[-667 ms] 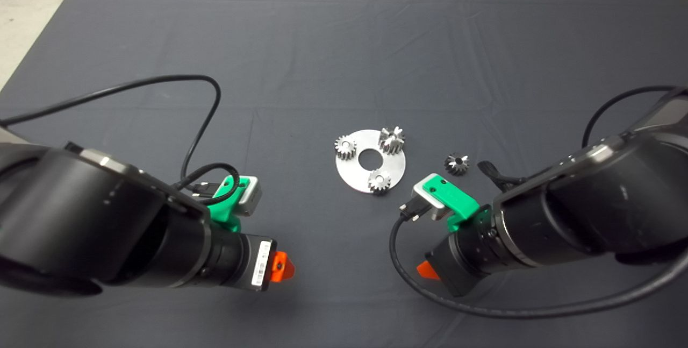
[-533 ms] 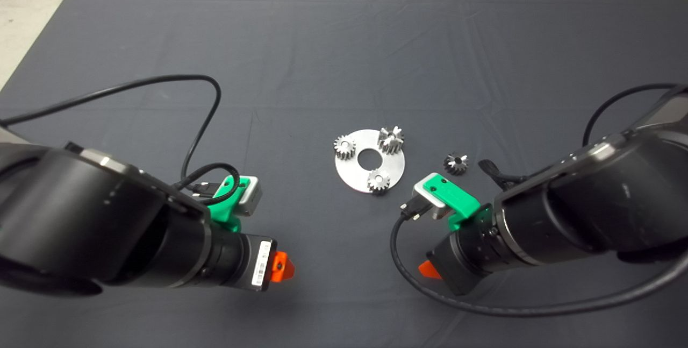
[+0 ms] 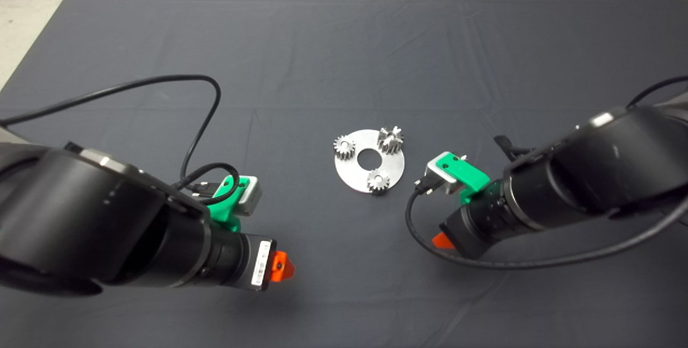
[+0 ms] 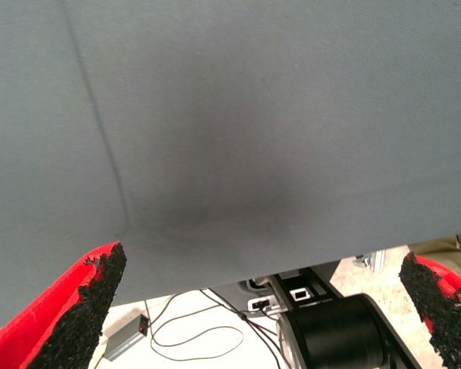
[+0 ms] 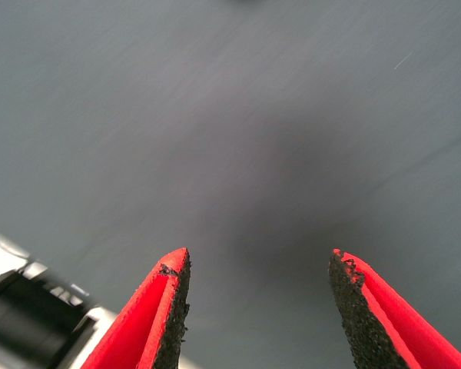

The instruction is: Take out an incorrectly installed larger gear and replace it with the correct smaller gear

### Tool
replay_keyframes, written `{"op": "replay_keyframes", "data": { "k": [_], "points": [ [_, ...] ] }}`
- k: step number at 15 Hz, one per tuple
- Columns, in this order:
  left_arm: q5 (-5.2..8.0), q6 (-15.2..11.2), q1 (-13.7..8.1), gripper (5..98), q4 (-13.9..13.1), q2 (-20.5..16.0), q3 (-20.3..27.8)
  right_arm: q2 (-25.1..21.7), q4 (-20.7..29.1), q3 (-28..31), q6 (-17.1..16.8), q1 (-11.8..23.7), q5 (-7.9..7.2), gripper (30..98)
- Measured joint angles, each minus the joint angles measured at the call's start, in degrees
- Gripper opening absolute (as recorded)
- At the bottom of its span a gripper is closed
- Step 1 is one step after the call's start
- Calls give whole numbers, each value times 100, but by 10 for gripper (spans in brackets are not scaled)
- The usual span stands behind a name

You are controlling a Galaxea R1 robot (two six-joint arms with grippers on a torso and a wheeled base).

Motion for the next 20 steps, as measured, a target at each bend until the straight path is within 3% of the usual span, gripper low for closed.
{"op": "replay_keyframes", "data": {
  "k": [2,5,15,20],
  "points": [
    [19,0,0,921,-1,-17,0,-17,-24,-618,-356,2,12,544],
    [19,-1,0,921,0,-9,0,-78,-26,-972,-620,0,5,546],
    [21,35,0,921,5,35,-74,-75,-37,-1323,-800,30,9,550],
    [21,63,0,921,5,35,-77,-25,-44,-1403,-802,30,9,639]
  ]
}}
